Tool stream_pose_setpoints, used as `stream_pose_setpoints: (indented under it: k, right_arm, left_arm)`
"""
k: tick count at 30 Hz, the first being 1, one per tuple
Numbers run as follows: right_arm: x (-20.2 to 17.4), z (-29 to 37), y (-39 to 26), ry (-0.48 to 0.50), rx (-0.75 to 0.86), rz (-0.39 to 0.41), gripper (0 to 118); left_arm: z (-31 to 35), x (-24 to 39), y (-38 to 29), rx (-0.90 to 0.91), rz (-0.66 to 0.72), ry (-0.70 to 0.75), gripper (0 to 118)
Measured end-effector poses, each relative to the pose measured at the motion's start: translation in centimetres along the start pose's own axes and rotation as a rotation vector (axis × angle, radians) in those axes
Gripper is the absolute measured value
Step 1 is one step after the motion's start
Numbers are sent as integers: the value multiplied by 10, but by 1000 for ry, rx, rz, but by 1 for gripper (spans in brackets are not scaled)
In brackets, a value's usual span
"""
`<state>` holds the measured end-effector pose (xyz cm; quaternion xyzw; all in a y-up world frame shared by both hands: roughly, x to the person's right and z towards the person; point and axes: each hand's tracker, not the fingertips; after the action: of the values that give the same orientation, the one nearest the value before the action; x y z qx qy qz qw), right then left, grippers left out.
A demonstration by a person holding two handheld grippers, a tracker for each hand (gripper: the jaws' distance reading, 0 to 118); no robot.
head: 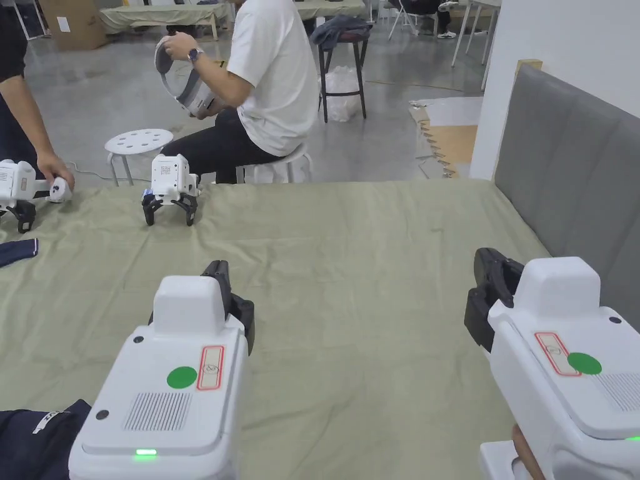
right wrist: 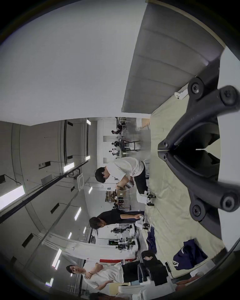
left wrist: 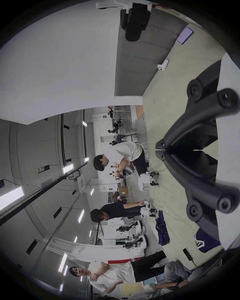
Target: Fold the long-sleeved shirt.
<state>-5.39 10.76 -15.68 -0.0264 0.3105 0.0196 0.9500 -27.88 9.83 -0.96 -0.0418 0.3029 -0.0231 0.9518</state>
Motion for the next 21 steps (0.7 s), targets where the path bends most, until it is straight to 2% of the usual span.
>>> stream_pose_setpoints:
  k: [3,4,5,6,7,8,9,12,21]
  right_arm:
    - [-3,-14,13,11,-43,19,0]
    - [-4,-18,16,0,-52,22,1]
    - [-4,-21,19,2,-55,15,17]
    - [-4,-23,21,5,-60,8,51]
    - [-5,-25,23,3,-58,7,102]
    - [-7,-24,27,49,5,24,118]
    - [-7,-24,30,14,-24,31,117]
    - [-10,-24,38,11,-14,54,118]
    - [-16,-24,43,23,-20,26,118]
  left_arm:
    - [-10,-5,16,-25,-5,-5,2]
    - [-13,-7,21,-39,-6,-18,6]
    - [-16,-8,23,-46,2,-13,24]
    - [-20,-9,25,-72,11,16,58]
    - [-23,-9,25,-61,16,32,104]
    - [-23,-8,24,2,15,52,110]
    - [-26,-7,26,-26,16,26,108]
    - [-27,-11,35,-12,34,9,110]
    - [-18,-14,40,2,35,12,110]
